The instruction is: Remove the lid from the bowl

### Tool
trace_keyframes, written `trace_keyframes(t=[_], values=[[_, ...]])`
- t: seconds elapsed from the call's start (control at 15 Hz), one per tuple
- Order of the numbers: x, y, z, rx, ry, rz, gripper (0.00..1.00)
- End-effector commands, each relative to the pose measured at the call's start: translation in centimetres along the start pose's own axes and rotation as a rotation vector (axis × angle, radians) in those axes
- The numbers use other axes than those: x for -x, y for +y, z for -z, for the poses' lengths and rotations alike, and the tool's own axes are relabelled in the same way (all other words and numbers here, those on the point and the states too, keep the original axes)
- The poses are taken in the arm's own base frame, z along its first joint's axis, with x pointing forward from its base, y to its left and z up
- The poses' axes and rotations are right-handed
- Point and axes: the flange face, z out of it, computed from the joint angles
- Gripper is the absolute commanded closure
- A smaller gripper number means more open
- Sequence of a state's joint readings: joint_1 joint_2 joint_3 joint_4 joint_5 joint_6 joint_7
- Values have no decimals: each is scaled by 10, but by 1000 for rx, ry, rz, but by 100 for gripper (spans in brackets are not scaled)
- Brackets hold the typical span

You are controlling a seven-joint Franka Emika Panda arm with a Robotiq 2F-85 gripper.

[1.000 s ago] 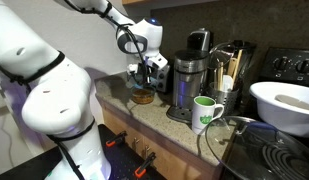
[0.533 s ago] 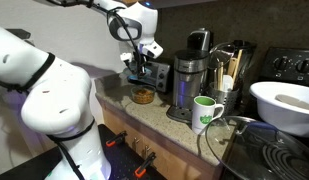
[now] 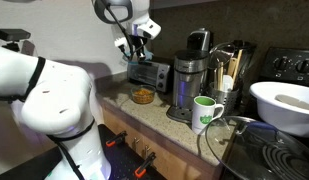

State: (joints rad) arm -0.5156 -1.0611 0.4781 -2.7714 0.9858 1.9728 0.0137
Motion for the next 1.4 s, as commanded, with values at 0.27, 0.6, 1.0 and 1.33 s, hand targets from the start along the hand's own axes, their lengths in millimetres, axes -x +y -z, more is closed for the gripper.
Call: trace_keyframes(t=[0.27,0.6,1.0,1.33], values=[[0,-12,-9,-15,33,98,96],[-24,-32,-21,-60,114,168,96],[-53,-49,-27,-117,133,202,96],[-81,-61,-39,-153,99,186,96]])
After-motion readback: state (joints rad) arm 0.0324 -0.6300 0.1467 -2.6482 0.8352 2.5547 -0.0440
